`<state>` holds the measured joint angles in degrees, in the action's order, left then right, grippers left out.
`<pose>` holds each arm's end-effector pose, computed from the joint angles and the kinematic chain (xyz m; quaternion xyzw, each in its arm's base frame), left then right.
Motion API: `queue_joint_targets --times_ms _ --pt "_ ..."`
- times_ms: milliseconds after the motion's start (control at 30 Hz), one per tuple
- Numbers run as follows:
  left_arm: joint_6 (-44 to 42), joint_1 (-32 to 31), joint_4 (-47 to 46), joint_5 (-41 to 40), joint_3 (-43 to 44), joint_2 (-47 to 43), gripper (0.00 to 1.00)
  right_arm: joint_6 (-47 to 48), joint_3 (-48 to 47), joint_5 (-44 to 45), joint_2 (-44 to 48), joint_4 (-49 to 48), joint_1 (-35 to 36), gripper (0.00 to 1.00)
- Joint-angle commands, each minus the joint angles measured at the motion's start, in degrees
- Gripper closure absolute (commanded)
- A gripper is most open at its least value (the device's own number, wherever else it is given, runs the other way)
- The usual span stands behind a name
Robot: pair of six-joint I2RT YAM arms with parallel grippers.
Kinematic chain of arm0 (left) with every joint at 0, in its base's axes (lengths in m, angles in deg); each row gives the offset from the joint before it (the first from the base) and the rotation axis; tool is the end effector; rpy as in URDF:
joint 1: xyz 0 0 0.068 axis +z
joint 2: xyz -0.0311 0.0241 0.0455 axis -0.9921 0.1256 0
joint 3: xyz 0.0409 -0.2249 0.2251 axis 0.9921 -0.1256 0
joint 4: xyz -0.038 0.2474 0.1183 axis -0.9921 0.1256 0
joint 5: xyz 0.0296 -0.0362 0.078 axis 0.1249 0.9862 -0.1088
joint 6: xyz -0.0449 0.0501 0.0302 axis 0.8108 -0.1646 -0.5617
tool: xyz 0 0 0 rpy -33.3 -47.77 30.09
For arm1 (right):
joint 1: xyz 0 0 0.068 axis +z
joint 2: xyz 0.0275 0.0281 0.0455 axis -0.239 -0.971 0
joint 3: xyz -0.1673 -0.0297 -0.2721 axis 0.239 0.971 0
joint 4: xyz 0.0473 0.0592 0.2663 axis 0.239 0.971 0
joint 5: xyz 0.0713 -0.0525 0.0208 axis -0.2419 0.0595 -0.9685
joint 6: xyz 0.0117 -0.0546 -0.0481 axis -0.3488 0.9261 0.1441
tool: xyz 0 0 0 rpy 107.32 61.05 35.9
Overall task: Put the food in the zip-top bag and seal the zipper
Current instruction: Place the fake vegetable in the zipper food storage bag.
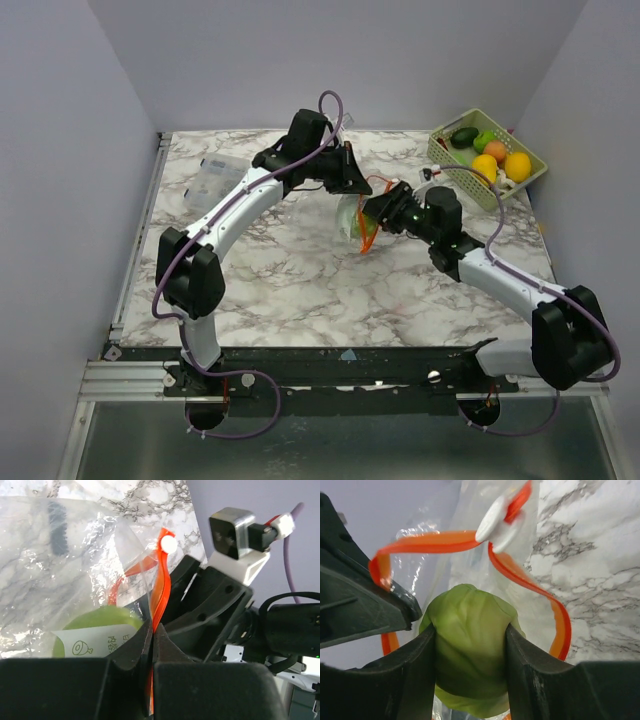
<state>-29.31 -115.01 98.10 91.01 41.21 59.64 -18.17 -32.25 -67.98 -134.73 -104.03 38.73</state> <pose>0.3821 -0.2832 0.3842 0.0756 0.8455 -0.4877 0.2036 0.2841 0.1474 0.2970 0.1510 0.7653 0.4773 0.4047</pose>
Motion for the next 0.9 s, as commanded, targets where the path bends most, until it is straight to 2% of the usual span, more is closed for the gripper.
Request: queue_joint_targets --times_ms 0,67,133,233,400,500,733,867 --pt "1.0 -0.4 -0.4 2.3 2.0 -0.2 1.00 4.5 -1.2 -1.8 -1.8 -4.1 1.4 0.99" --pt "2.3 -0.6 -2.0 4.3 0.7 -0.7 1.00 6.1 -2.0 6.8 -1.5 1.3 1.4 0.99" --pt "3.3 -0.6 -3.2 5.0 -0.5 -1.2 1.00 4.7 -2.7 13.0 -1.2 5.4 1.3 0.79" --pt "2.7 -0.5 -2.7 3.6 -0.5 -1.6 1.00 7.3 -4.7 9.5 -1.3 4.9 1.2 0.46" --pt "5.7 1.3 -3.6 3.8 -0.8 -1.1 1.00 11.4 -9.0 4.9 -1.2 12.0 1.3 0.13" --pt "8.3 2.2 -6.4 5.4 -2.2 -1.1 1.00 16.7 -12.5 5.6 -0.2 18.9 1.3 0.06" --pt "10.9 2.6 -7.7 6.6 -1.9 -1.1 1.00 25.7 -20.4 8.6 2.4 31.4 1.3 0.04" --pt "12.3 2.6 -8.3 6.3 -2.2 -1.7 1.00 27.6 -22.3 15.7 3.1 36.2 1.3 0.03"
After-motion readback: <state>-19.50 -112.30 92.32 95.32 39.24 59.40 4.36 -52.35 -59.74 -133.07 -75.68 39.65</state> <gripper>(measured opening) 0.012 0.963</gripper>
